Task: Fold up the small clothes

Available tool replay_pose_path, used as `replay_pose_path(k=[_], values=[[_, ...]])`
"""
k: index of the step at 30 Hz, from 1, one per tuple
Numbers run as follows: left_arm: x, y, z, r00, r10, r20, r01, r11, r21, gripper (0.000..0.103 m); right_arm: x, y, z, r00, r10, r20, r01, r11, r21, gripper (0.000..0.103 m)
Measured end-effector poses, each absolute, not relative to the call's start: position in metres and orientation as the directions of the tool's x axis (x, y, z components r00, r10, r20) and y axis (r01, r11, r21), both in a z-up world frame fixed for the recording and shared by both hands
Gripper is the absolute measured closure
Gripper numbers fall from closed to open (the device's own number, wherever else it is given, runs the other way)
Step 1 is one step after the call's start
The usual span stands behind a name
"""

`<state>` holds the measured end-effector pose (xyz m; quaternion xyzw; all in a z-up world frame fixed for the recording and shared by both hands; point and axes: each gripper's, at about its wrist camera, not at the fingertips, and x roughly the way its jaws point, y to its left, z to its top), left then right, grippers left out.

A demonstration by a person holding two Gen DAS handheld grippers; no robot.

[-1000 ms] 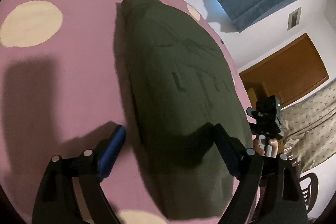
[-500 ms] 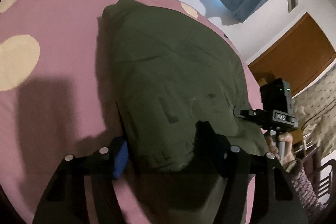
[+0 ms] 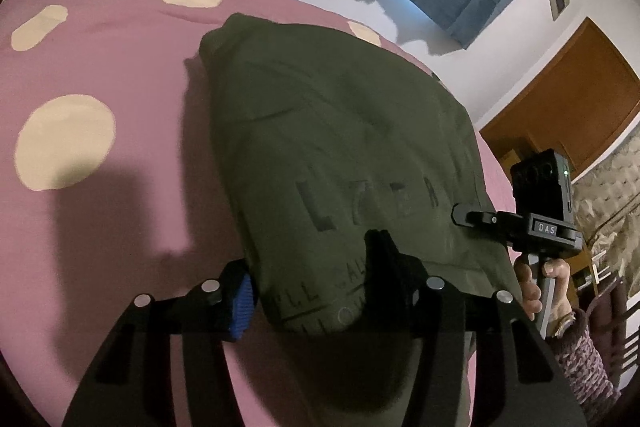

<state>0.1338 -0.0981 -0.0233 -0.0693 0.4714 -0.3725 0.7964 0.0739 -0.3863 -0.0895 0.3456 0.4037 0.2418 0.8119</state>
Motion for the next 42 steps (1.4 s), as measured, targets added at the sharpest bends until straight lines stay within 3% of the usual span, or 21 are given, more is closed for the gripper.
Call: replay_pose_path(k=[17,31,37,42], values=[[0.162,-0.008,-0.024,0.369,-0.594,-0.715,0.432,0.791,-0.434,0.049,0.111,-0.353,-0.113,0.48,0.749,-0.457,-0.16,0.587,0.793,0.078],[0.164,0.005,-0.039,0.361,-0.61,-0.705,0.414,0.783,-0.465,0.046,0.112,-0.363,-0.136,0.458,0.771,-0.441,-0.131,0.55,0.825,0.076],[0.161,0.01,-0.034,0.369,-0.617,-0.696,0.417,0.779,-0.469,0.035,0.105,-0.372,-0.136,0.45,0.774,-0.445,-0.109,0.542,0.833,0.065],[0.139,0.021,-0.026,0.366,-0.651,-0.666,0.46,0.748,-0.479,0.026,0.081,-0.379,-0.129,0.46,0.772,-0.438,-0.121,0.544,0.831,0.044]])
